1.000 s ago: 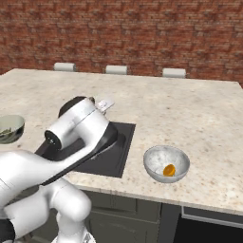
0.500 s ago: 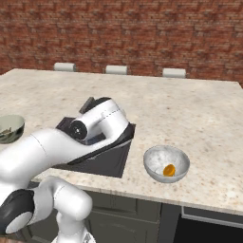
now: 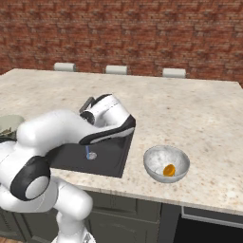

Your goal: Pick the garlics from the sink and place them in one bowl. Place the orange in the other bowl. Then turn off the sink faucet.

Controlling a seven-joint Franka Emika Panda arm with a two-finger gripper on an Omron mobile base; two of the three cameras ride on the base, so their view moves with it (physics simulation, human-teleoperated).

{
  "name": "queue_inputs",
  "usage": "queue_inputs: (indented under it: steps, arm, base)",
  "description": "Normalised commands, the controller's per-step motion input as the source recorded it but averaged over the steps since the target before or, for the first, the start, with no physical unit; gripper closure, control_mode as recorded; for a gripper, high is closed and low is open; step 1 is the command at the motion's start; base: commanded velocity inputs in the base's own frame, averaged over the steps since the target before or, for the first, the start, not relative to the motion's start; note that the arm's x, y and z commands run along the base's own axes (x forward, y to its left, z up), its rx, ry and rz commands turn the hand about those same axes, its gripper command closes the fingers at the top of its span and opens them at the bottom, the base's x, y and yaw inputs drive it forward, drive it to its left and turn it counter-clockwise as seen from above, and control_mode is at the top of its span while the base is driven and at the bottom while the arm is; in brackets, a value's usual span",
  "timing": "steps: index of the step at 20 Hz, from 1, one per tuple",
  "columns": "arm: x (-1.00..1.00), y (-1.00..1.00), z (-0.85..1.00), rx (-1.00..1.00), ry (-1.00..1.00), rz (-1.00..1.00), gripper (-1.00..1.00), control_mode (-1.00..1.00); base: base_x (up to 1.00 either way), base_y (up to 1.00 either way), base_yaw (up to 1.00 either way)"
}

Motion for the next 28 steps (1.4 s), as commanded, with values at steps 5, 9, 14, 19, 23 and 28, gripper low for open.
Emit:
queue_inputs:
  steps: [5, 9, 14, 19, 23, 28]
  arm:
    - [0.41, -0.37, 0.18, 0.15, 0.07, 0.37, -1.0, -1.0]
    - [0.37, -0.37, 0.02, 0.13, 0.0, 0.38, -1.0, -1.0]
    - [0.51, -0.05, 0.03, 0.03, 0.13, 0.35, -1.0, -1.0]
    - [0.48, 0.09, 0.23, -0.04, 0.3, 0.28, -1.0, -1.0]
    - [0.37, -0.09, 0.65, -0.03, 0.33, 0.13, -1.0, -1.0]
    - [0.35, -0.22, 0.76, 0.0, 0.2, 0.16, -1.0, -1.0]
  base:
    - [0.0, 0.0, 0.0]
    - [0.0, 0.0, 0.0]
    - [0.0, 0.0, 0.0]
    - [0.0, 0.0, 0.0]
    - [0.0, 0.0, 0.0]
    - [0.0, 0.0, 0.0]
